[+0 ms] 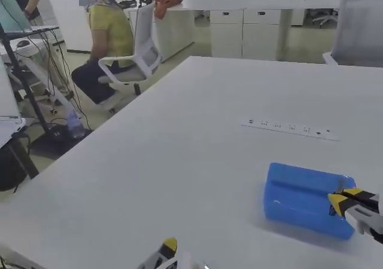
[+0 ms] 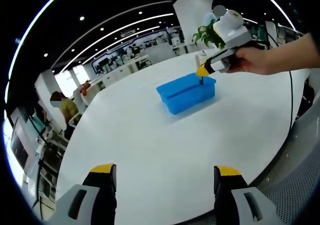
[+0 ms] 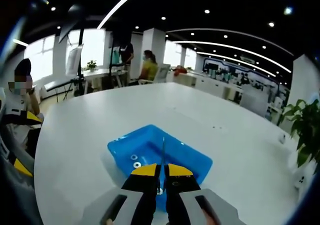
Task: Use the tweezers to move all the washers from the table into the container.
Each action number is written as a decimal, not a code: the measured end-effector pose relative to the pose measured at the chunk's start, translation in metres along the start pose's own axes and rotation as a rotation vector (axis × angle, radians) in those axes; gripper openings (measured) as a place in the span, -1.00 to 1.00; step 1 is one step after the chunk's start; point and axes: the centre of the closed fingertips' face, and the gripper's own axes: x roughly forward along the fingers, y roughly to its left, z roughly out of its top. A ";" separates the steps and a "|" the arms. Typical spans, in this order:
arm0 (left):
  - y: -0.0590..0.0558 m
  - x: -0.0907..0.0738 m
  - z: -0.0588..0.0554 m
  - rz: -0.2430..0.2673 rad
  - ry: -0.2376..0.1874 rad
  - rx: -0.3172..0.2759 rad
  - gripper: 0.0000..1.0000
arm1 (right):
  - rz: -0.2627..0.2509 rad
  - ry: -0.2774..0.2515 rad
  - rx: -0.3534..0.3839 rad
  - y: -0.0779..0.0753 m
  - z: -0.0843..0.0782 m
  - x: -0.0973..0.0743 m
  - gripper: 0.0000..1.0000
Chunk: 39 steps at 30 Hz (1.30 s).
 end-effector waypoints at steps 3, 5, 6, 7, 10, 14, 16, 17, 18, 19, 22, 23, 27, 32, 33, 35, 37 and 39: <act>0.001 0.000 0.000 0.003 -0.002 -0.005 0.61 | -0.003 0.009 0.006 0.001 -0.003 0.002 -0.97; 0.001 0.000 0.001 0.004 -0.004 -0.005 0.61 | -0.004 0.018 0.003 0.002 -0.005 0.004 -0.97; 0.001 -0.001 0.001 0.004 -0.006 -0.006 0.61 | 0.000 0.024 0.003 0.003 -0.006 0.004 -0.97; 0.002 -0.001 0.002 0.006 -0.009 -0.010 0.61 | 0.003 0.030 0.002 0.004 -0.008 0.004 -0.97; 0.003 -0.002 0.003 0.008 -0.017 -0.017 0.61 | 0.003 0.038 0.002 0.004 -0.009 0.003 -0.97; 0.002 -0.002 0.004 0.006 -0.019 -0.012 0.61 | 0.003 0.042 0.022 0.000 -0.011 0.005 -0.97; 0.003 -0.002 0.004 0.009 -0.020 -0.015 0.61 | 0.006 0.041 0.036 -0.004 -0.012 0.005 -0.96; 0.003 -0.002 0.004 0.010 -0.020 -0.016 0.61 | 0.010 0.042 0.042 -0.005 -0.013 0.006 -0.96; 0.003 -0.002 0.004 0.011 -0.022 -0.017 0.61 | 0.009 0.046 0.051 -0.007 -0.013 0.006 -0.96; 0.003 -0.002 0.005 0.012 -0.026 -0.017 0.61 | 0.006 0.042 0.060 -0.008 -0.013 0.006 -0.96; 0.004 -0.002 0.005 0.014 -0.027 -0.019 0.61 | 0.002 0.037 0.072 -0.012 -0.013 0.007 -0.96; 0.004 -0.002 0.005 0.015 -0.027 -0.019 0.61 | -0.001 0.038 0.072 -0.013 -0.014 0.007 -0.96; 0.005 -0.002 0.005 0.019 -0.028 -0.018 0.61 | -0.026 0.020 0.089 -0.015 -0.007 -0.001 -0.95; 0.006 -0.002 0.006 0.026 -0.033 -0.021 0.61 | -0.028 -0.019 0.129 -0.017 0.008 -0.011 -0.95; 0.007 -0.003 0.006 0.029 -0.036 -0.020 0.61 | -0.028 -0.039 0.129 -0.016 0.014 -0.015 -0.95; 0.007 -0.003 0.007 0.032 -0.042 -0.023 0.61 | -0.024 -0.057 0.124 -0.014 0.023 -0.022 -0.96; 0.009 -0.004 0.008 0.037 -0.047 -0.030 0.61 | -0.011 -0.088 0.132 -0.012 0.034 -0.031 -0.96; 0.009 -0.004 0.008 0.040 -0.048 -0.030 0.61 | -0.002 -0.115 0.138 -0.010 0.043 -0.040 -0.96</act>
